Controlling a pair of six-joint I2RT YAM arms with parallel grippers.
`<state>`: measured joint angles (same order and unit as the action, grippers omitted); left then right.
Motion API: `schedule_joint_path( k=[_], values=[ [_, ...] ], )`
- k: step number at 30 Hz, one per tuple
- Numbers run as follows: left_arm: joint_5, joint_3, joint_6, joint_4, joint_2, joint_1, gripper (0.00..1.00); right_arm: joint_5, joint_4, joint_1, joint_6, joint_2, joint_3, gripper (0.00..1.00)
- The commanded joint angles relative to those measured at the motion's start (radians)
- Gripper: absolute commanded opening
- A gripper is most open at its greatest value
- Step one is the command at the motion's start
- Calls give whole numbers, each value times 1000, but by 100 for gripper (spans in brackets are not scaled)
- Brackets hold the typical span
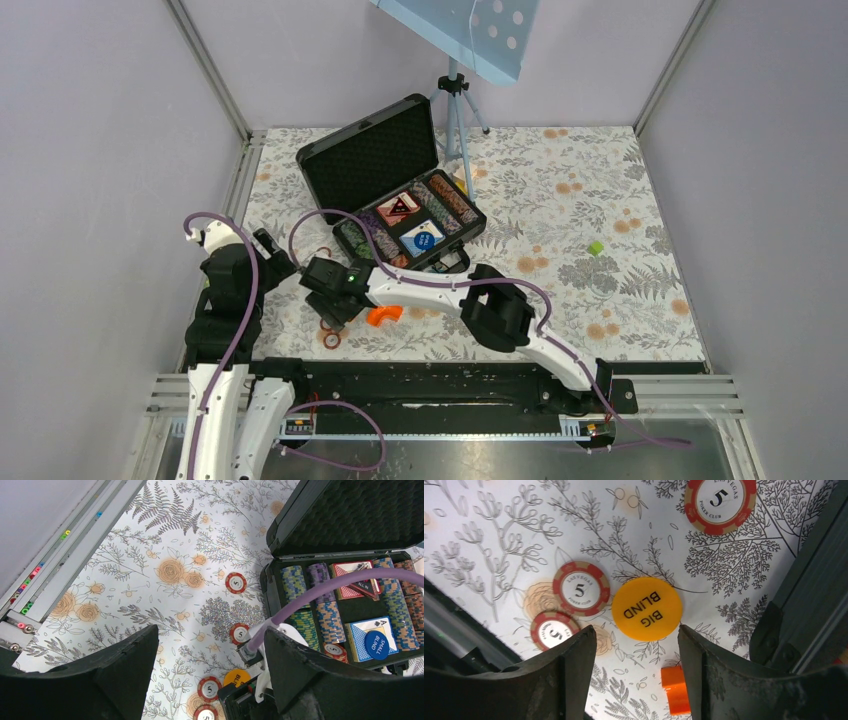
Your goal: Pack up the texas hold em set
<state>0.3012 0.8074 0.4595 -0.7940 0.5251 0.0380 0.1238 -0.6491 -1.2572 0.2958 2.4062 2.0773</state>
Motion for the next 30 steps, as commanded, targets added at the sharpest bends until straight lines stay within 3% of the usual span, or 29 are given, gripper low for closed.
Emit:
schedule_joint_path(
  k=[1,17,30],
  values=[
    [26,-1,-15,28,-5,-6,77,31,-13,20,-15,26,41,67],
    [21,-4,-18,33,-4,-6,77,36,-79,19,-25,113,130,64],
    [18,-5,-19,33,-6,-6,78,77,-79,19,-23,86,47,60]
  ],
)
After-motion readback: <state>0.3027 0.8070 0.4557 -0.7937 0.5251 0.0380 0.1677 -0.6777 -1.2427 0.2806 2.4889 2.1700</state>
